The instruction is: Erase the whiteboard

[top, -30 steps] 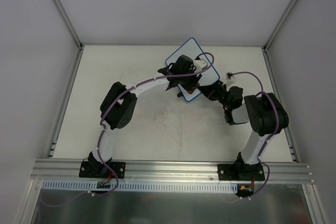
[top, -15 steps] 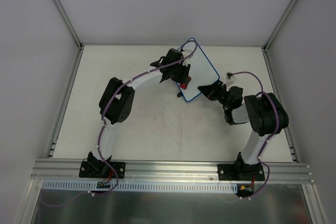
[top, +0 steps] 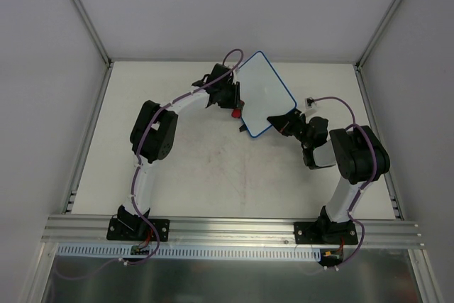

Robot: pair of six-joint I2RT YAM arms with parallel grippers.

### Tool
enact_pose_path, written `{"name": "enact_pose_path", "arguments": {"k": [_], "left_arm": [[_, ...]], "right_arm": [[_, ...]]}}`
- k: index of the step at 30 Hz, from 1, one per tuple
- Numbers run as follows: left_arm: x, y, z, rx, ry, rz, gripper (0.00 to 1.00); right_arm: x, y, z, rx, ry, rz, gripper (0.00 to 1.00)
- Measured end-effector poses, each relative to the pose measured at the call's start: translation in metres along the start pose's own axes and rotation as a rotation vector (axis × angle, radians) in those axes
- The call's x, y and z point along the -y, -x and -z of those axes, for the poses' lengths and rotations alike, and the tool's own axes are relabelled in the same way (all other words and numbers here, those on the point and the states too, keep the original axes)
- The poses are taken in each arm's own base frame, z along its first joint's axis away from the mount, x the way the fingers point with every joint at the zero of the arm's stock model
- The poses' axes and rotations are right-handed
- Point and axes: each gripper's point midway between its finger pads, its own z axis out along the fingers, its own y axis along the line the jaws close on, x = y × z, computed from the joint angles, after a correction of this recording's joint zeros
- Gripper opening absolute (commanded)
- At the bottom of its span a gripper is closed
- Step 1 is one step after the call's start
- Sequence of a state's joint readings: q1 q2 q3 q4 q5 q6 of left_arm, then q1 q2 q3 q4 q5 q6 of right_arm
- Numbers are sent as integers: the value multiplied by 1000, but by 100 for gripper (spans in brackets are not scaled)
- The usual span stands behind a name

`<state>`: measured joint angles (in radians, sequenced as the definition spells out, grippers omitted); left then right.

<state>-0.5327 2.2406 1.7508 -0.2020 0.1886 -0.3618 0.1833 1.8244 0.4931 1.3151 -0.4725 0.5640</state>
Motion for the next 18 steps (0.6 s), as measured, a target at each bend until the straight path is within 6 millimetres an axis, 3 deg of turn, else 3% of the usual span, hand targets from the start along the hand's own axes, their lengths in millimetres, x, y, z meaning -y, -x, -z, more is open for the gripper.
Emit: {"name": "enact_pose_path", "arguments": {"k": [7, 18], "left_arm": [[-5, -2, 0, -4, 32, 54, 0], [-37, -15, 4, -9, 216, 145, 0]], "right_arm": [[0, 0, 0, 0, 0, 0, 0], [0, 0, 0, 0, 1, 2, 0]]}}
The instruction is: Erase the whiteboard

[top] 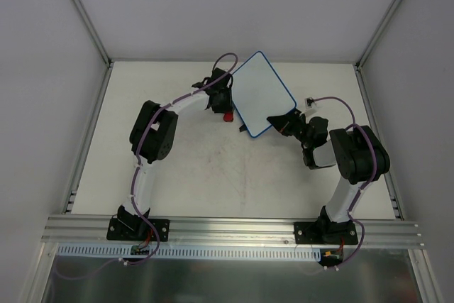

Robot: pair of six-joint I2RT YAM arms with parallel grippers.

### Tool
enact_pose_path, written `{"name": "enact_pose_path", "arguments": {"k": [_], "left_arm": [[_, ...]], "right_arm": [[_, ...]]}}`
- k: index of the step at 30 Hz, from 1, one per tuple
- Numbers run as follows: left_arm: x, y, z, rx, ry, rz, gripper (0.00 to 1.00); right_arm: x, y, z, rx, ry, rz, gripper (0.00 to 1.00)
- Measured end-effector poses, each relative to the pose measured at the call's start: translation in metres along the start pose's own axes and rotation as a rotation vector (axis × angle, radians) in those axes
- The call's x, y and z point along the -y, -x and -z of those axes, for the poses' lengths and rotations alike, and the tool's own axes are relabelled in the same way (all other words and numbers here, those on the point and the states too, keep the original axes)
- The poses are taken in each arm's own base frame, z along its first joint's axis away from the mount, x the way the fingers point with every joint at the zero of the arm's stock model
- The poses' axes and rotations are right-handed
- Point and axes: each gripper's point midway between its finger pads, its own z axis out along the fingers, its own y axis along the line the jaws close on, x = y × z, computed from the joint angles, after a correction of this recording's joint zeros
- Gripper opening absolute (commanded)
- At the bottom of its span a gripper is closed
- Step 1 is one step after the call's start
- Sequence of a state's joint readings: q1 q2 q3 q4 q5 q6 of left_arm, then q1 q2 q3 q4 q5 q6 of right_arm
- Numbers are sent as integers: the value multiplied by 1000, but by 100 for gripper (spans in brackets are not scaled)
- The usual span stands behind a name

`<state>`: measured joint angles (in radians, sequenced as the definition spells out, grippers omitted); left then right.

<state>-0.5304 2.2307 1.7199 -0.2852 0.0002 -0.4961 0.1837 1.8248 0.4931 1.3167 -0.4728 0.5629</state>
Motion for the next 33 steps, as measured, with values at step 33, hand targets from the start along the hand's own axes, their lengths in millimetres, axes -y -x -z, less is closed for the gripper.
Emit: {"name": "enact_pose_path", "arguments": {"k": [33], "left_arm": [[63, 152, 59, 273, -252, -167, 0]], "right_arm": [[-1, -2, 2, -4, 6, 7, 0]]}}
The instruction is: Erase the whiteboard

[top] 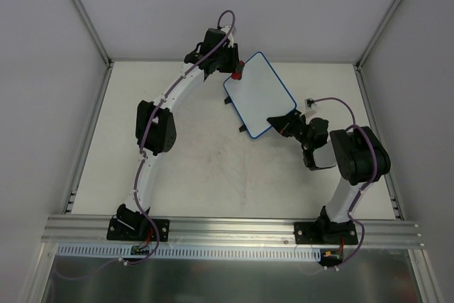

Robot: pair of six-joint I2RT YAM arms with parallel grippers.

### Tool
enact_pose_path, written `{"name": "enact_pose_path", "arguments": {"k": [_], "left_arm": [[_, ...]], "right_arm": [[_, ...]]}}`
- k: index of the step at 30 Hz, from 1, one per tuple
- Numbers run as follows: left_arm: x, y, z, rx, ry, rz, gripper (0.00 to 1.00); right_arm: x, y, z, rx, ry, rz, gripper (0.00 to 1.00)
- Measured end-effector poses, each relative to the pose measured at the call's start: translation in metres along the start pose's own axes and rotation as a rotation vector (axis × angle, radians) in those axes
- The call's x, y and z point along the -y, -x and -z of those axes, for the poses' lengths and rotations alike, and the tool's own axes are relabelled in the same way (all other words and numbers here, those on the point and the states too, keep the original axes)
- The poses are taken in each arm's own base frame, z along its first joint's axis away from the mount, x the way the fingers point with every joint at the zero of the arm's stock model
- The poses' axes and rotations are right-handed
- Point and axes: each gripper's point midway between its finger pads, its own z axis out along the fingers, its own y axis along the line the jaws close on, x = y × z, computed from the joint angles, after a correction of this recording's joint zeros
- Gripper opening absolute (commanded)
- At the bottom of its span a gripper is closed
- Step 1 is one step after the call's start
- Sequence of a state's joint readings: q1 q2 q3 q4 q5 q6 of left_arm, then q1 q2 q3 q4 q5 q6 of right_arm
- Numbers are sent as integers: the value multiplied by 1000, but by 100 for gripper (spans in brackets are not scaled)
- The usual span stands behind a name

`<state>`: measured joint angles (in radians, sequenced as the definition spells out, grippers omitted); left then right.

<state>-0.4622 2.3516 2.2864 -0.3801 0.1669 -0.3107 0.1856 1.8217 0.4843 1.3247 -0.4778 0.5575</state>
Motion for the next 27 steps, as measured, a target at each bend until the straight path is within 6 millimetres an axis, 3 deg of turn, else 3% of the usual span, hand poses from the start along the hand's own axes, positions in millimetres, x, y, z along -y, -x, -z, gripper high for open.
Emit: {"name": "enact_pose_path", "arguments": {"k": [6, 18, 27], "left_arm": [[2, -5, -23, -7, -65, -41, 0], [14, 2, -37, 44, -156, -88, 0], [10, -14, -54, 25, -157, -87, 0]], "right_arm": [[-4, -3, 6, -1, 1, 7, 0], [-12, -13, 10, -23, 13, 21, 0], [-12, -13, 10, -23, 12, 19, 0]]}}
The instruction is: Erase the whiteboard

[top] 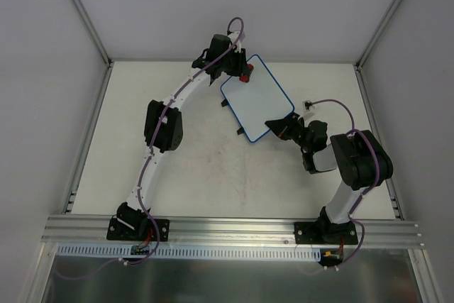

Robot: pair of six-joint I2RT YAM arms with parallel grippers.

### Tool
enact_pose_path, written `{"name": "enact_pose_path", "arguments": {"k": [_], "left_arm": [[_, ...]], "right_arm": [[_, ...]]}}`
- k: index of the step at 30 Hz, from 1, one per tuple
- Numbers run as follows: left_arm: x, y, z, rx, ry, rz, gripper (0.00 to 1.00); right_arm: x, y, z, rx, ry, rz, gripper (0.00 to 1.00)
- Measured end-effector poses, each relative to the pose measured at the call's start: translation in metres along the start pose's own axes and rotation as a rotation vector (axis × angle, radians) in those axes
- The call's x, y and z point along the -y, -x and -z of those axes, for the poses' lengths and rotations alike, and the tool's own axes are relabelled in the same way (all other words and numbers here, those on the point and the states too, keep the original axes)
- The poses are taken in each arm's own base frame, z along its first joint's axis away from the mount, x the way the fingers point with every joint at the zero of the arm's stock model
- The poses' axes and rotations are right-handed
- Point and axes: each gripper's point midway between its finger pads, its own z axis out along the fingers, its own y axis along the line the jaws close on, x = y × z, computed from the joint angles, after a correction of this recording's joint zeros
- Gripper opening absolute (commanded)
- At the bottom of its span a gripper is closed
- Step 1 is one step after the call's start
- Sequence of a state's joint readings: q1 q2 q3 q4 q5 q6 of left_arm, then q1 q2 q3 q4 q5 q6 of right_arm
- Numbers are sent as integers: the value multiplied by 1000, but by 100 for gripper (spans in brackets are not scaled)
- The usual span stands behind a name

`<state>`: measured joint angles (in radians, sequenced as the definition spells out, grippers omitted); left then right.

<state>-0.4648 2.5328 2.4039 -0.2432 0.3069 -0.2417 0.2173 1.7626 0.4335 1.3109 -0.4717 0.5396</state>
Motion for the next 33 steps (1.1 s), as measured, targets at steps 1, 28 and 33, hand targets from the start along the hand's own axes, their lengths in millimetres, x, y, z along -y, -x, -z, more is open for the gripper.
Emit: {"name": "enact_pose_path", "arguments": {"k": [1, 28, 33], "left_arm": [[0, 0, 0, 0, 1, -1, 0], [-13, -33, 113, -73, 251, 25, 0], [-10, -35, 184, -6, 333, 56, 2]], "right_arm": [[0, 0, 0, 0, 0, 0, 0], [1, 0, -1, -2, -3, -16, 0], [1, 1, -5, -5, 1, -19, 0]]}}
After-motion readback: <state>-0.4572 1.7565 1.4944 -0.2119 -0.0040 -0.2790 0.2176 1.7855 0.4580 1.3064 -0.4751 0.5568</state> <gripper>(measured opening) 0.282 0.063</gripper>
